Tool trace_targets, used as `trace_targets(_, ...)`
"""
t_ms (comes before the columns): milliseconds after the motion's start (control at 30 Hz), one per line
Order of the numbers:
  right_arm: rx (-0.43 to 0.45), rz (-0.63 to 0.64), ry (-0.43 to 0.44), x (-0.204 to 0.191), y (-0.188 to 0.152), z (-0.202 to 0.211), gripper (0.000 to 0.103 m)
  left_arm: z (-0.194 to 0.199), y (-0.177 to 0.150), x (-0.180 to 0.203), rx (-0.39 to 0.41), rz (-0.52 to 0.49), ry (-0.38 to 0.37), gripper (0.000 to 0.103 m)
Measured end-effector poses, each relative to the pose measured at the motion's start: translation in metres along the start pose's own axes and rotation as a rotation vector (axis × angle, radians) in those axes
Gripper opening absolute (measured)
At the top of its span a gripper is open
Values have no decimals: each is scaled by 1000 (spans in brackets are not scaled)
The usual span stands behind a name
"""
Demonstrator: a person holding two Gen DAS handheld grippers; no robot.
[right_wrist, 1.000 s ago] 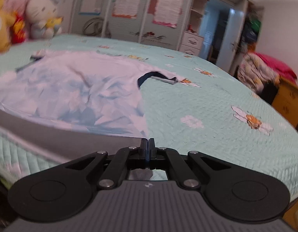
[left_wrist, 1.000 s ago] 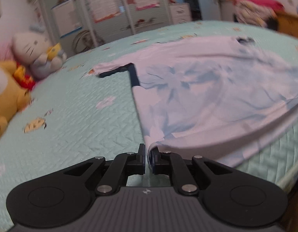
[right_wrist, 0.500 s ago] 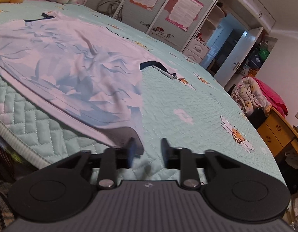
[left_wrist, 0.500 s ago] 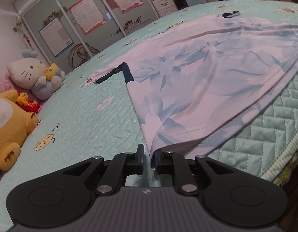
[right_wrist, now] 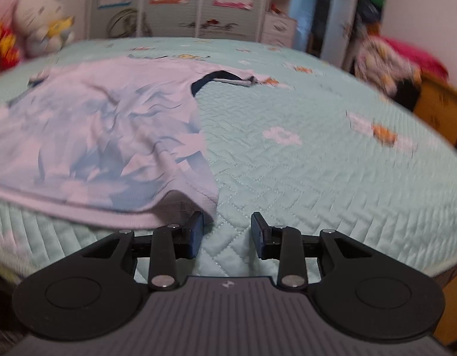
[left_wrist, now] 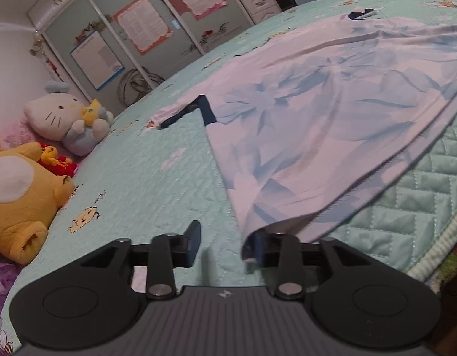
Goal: Fold clothes
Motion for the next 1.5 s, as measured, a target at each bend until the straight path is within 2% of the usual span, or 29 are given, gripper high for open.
trace_targets(200,10,-98,21,13,0,10,49,-1,0,2,-1,-5,-2,40)
trace_targets(467,7,-214,74,14,-3,-3,49,0,0,5,7,-37,9,41)
trace_targets(667,12,-178,60,3,-1,-12,49,2,-2,13,37,-116,53,44)
trace_targets(767,12,-140,45,-3,0,-13,39,3,-2,12,43,-111,61,46)
trace_targets(800,12,-122,38,-6,1,-13,32,2,-2,11,43,-105,58,46)
trace_targets(867,9,-106,33,-8,2,-13,27,2,-2,12,46,-109,55,46)
trace_targets(900,7,-100,32,-9,2,-13,20,2,-1,12,48,-112,54,46)
trace_targets(967,4,-87,29,-11,3,-12,14,2,-2,14,51,-130,36,38)
trace_targets(1033,-5,-53,16,-15,5,-12,5,1,-1,17,40,-157,1,8)
trace_targets(1067,-12,-33,6,-17,6,-12,3,1,-1,19,33,-178,-1,3)
trace_targets(1100,-16,-10,-9,-18,8,-11,0,4,0,20,38,-200,10,3)
trace_targets(1267,-25,73,-67,-11,18,3,0,14,-2,21,54,-293,24,3)
trace_targets(1400,-74,137,-75,-13,2,-8,0,9,-9,30,35,-358,34,3)
trace_targets(1500,-58,211,-87,-16,-8,-9,0,12,-9,29,34,-369,28,3)
Point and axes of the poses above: each gripper's, at about its wrist camera, not at the fingertips, and z roughly against the way its jaws point, x to its right, y to its top, the point moved 5 cm from there along -z, roughly the way its jaws point, and after that the axes turned 3 degrees about y, right-handed, at the moved point
